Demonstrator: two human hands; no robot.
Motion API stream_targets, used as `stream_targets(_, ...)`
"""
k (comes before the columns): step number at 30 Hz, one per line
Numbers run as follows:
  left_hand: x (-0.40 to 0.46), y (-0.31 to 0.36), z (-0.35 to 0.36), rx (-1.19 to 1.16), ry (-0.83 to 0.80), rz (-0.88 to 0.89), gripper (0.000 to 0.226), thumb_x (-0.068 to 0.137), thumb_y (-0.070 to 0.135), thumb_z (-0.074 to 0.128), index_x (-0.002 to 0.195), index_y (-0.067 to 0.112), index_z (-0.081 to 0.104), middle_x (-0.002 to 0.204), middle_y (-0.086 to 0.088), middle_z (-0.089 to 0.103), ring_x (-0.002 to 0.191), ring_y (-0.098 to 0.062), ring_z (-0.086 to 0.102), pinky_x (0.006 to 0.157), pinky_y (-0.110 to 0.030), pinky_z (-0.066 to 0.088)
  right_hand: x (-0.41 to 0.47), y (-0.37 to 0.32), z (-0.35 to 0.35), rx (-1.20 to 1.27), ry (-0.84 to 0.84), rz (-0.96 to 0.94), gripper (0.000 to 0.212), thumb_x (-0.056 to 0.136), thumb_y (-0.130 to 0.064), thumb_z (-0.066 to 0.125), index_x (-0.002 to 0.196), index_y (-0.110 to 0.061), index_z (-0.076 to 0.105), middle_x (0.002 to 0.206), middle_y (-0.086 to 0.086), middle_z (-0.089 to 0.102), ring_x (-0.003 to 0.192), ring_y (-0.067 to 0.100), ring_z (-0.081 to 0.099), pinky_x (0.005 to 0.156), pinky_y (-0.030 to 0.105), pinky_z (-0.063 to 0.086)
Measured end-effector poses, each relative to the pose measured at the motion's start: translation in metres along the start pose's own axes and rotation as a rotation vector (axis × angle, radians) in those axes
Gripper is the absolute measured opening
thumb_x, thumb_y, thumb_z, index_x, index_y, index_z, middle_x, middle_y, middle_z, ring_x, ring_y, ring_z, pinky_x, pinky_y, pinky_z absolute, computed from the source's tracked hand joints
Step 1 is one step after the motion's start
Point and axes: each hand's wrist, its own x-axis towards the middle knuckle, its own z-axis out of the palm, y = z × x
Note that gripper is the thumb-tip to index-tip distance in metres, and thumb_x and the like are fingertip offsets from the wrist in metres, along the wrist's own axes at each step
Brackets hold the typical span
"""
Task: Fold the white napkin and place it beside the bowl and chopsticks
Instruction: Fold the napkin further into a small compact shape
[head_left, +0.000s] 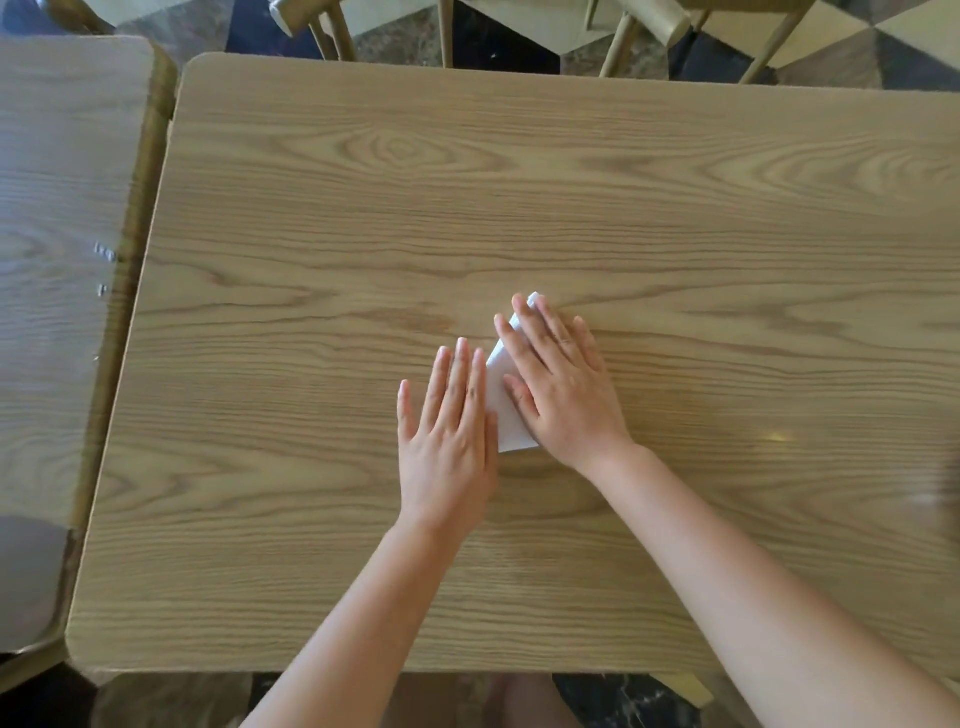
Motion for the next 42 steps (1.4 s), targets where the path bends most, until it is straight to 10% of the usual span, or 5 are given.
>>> stream_targets(21,-0.027,-0.06,-0.016,0.107,-0.202,0.447,0.055,0.096,0.029,0.032,0.148,0.014,0.023,0.155,0.0,0.022,0.143,-0.016,0.018,0.114,-0.039,0.017,0.002,0.008,0.006,-0.015,-0.09,-0.034,0.061,0.085,-0.043,0.035,0.141,-0.019,0.032,0.155,0.009,0.022,0.144,0.023,0.012,0.115,0.046,0.014)
stream_targets(28,-0.028,-0.044,-0.025,0.062,-0.275,0.311,0.059,0.097,0.049,0.013,0.149,0.02,0.018,0.156,0.005,0.016,0.144,-0.01,0.012,0.115,-0.041,0.014,0.001,0.005,-0.002,-0.048,-0.129,-0.021,0.067,0.087,-0.042,0.029,0.148,-0.019,0.013,0.157,0.009,0.01,0.144,0.022,0.007,0.114,0.053,0.011)
stream_targets(36,0.028,0.018,-0.04,-0.2,-0.171,-0.149,0.034,0.097,0.027,0.033,0.118,0.011,0.055,0.117,-0.005,0.056,0.105,-0.028,0.052,0.085,-0.037,0.041,-0.05,-0.011,-0.007,-0.034,-0.009,0.171,0.051,0.092,-0.032,0.03,0.14,-0.014,0.038,0.15,0.005,0.034,0.138,0.021,0.031,0.107,0.057,0.024)
stream_targets(42,0.057,0.027,-0.039,-0.362,-0.304,-0.319,0.024,0.092,0.016,0.037,0.092,0.011,0.059,0.097,-0.002,0.052,0.084,-0.016,0.047,0.067,-0.028,0.037,-0.053,-0.024,-0.014,0.021,0.112,0.517,0.053,0.069,-0.028,0.075,0.116,-0.009,0.059,0.116,0.01,0.061,0.106,0.032,0.056,0.08,0.041,0.048)
